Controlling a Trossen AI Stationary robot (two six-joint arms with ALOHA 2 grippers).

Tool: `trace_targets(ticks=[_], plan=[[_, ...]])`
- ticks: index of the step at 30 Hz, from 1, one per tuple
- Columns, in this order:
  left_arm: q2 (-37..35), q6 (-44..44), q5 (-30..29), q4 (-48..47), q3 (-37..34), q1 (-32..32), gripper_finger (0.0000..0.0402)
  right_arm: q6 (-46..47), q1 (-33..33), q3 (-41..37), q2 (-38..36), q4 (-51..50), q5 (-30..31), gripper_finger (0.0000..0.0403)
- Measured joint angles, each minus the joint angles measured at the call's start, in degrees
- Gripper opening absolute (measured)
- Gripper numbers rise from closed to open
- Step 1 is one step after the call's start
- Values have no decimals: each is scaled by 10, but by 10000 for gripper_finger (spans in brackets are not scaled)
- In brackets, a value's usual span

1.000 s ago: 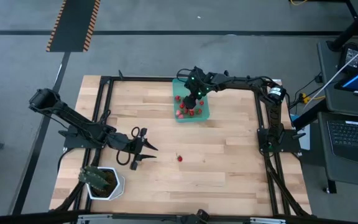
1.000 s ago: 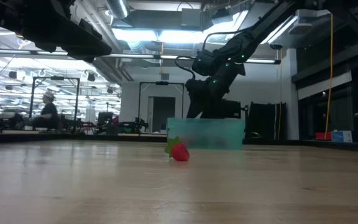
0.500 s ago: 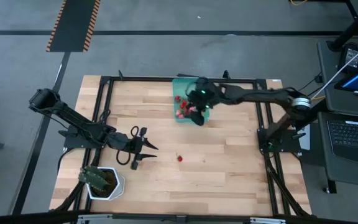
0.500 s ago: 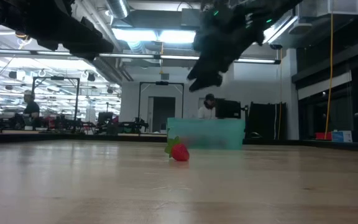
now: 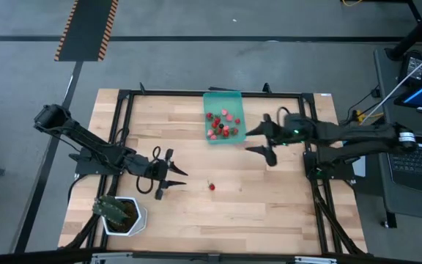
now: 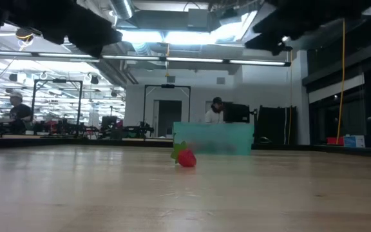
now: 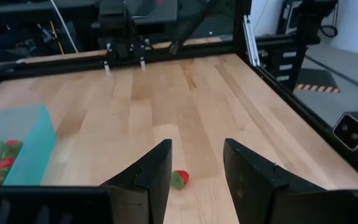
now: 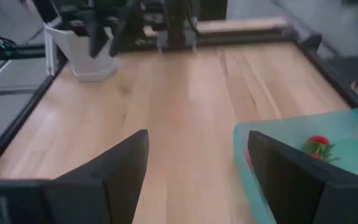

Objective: Pick and placing Produce into tupperware
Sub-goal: Put the red strawberry into the blue bin

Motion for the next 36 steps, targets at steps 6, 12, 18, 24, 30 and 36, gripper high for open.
trace_targets(ticks=[6, 12, 18, 24, 30, 36], plan=[[2, -55, 0, 6, 0, 26, 137, 2, 38, -86, -99, 27, 48, 275], [36, -59, 4, 4, 14, 58, 137, 45, 45, -150, -141, 41, 67, 275], [121, -25, 5, -82, 98, 68, 137, 73, 45, -185, -145, 46, 67, 275], [213, 5, 3, -227, 218, 66, 137, 75, 45, -199, -145, 58, 67, 275], [275, 1, 3, -346, 320, 64, 137, 75, 45, -205, -145, 66, 66, 275], [330, 6, -44, -437, 400, 53, 137, 75, 47, -205, -145, 66, 65, 275]])
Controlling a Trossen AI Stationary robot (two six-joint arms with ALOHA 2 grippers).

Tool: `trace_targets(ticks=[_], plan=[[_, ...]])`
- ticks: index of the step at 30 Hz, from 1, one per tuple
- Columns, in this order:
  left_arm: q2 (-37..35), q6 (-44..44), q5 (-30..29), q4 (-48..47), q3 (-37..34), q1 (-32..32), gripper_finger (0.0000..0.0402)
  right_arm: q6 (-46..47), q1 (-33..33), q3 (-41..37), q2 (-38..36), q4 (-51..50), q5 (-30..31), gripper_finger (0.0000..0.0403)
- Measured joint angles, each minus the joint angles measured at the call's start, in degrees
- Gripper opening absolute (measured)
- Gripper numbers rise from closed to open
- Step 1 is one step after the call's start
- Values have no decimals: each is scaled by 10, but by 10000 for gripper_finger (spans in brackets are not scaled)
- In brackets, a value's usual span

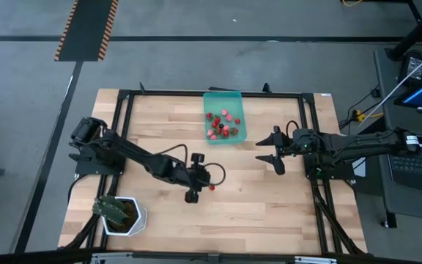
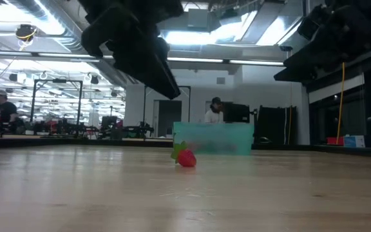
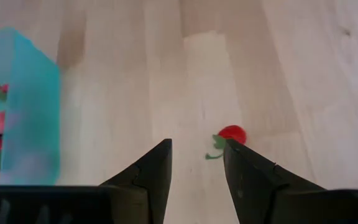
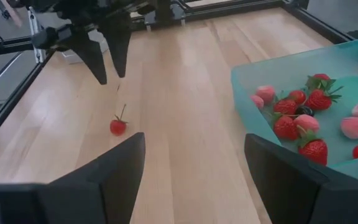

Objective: Pick and placing Produce into tupperware
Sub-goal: Put the red strawberry into the blue bin

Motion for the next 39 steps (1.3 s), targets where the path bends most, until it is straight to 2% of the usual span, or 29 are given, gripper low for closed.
trace_targets(ticks=[5, 12, 21, 30, 39], plan=[[21, 31, 10, -12, 21, -10, 137, -1, 12, 0, 0, 0, -1, 275], [25, 51, 74, -10, 28, -9, 137, 1, 26, 0, 0, -1, -1, 275], [56, 111, 88, -9, 48, -6, 137, 2, 32, 0, 0, -1, 0, 275], [116, 136, 95, -90, 114, 10, 137, 4, 34, 0, 1, -1, 0, 275], [156, 163, 114, -119, 146, 11, 137, 2, 37, 0, 1, -2, 1, 275]])
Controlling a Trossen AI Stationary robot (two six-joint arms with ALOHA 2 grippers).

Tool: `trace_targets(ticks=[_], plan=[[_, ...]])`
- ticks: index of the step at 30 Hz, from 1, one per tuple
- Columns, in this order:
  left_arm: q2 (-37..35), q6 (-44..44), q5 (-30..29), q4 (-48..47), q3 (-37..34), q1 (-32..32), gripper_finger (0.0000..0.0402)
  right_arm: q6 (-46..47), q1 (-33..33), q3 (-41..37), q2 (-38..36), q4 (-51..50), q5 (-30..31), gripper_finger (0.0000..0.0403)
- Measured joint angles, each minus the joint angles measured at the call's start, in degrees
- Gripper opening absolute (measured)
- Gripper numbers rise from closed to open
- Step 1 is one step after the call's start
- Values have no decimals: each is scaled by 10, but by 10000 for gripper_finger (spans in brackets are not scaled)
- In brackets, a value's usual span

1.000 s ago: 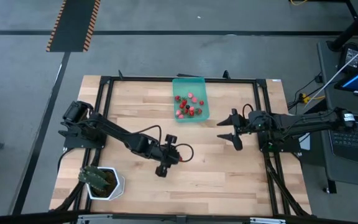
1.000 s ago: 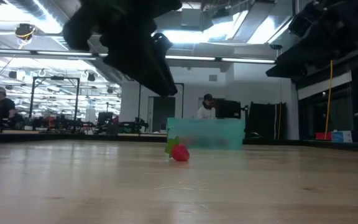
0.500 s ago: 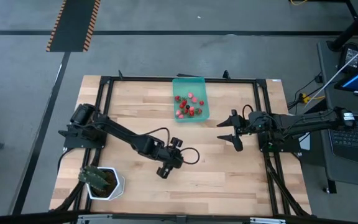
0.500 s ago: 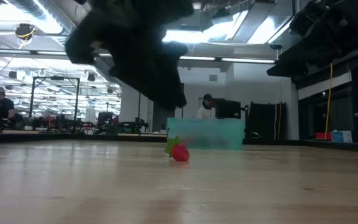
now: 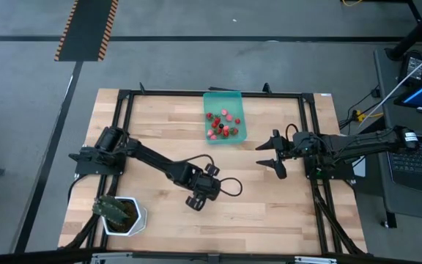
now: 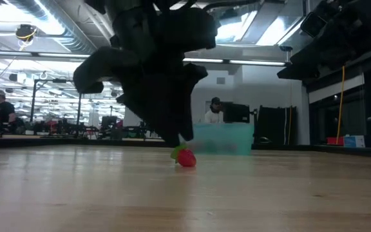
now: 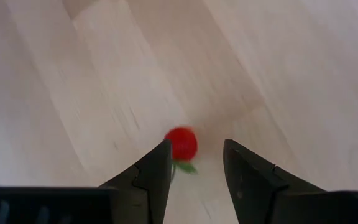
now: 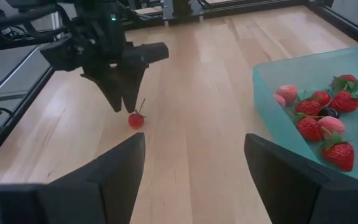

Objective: Pick and placing Produce into tupperware
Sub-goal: Put the red strawberry into the blue bin

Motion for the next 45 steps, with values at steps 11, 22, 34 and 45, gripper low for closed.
trace_targets(ticks=[11, 22, 34, 45], plan=[[-1, 1, 0, -23, 0, 17, 137, 0, 0, 0, 0, 0, 0, 275], [11, 1, 18, -42, 0, 44, 137, 0, 0, 0, 0, 0, 0, 275], [38, 0, 55, -39, 2, 46, 137, 0, 0, 0, 1, -1, 0, 275], [41, -77, 49, -55, 16, 42, 137, -1, 0, 0, 1, -4, 0, 275]])
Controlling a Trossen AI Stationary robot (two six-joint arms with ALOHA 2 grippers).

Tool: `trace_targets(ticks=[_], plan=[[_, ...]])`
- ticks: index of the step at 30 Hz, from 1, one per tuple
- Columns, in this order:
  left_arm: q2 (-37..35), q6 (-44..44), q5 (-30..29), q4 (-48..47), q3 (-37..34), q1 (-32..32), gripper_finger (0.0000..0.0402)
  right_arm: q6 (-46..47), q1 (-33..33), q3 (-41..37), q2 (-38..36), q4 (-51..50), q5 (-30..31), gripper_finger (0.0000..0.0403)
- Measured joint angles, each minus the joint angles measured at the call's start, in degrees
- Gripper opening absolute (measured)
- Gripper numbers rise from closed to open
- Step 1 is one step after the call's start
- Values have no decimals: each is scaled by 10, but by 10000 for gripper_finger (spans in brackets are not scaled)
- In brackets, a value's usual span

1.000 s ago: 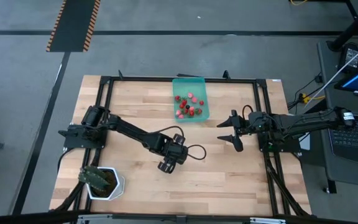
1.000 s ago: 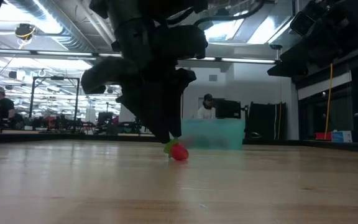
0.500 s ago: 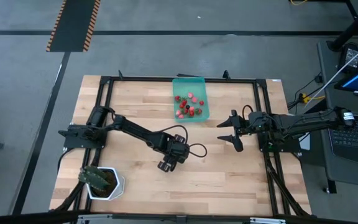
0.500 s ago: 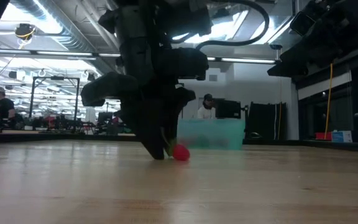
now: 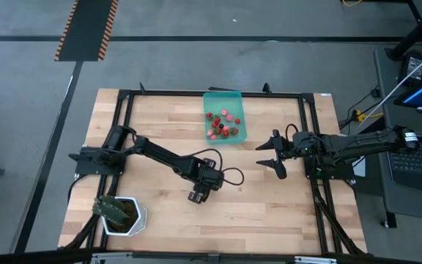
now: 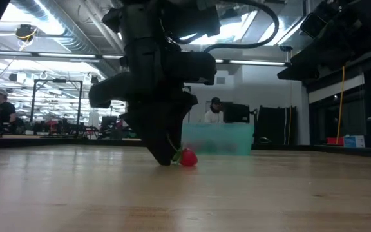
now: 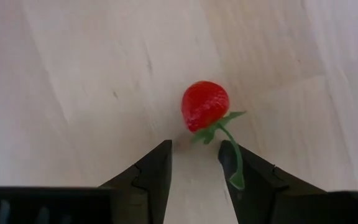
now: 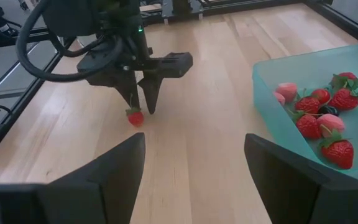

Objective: Pick and placing Produce into tupperware
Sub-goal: Put the red strawberry into the blue bin

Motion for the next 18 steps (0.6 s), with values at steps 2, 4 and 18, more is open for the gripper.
trace_targets(ticks=[2, 4, 18], plan=[[2, -31, 8, -22, 12, 0, 137, -1, 0, 0, 0, 0, 0, 275], [3, -42, 17, -31, 14, 0, 137, -1, 0, 0, 0, 0, 0, 275], [3, -44, 23, -37, 28, -16, 137, 0, 0, 0, 0, -2, 0, 275]])
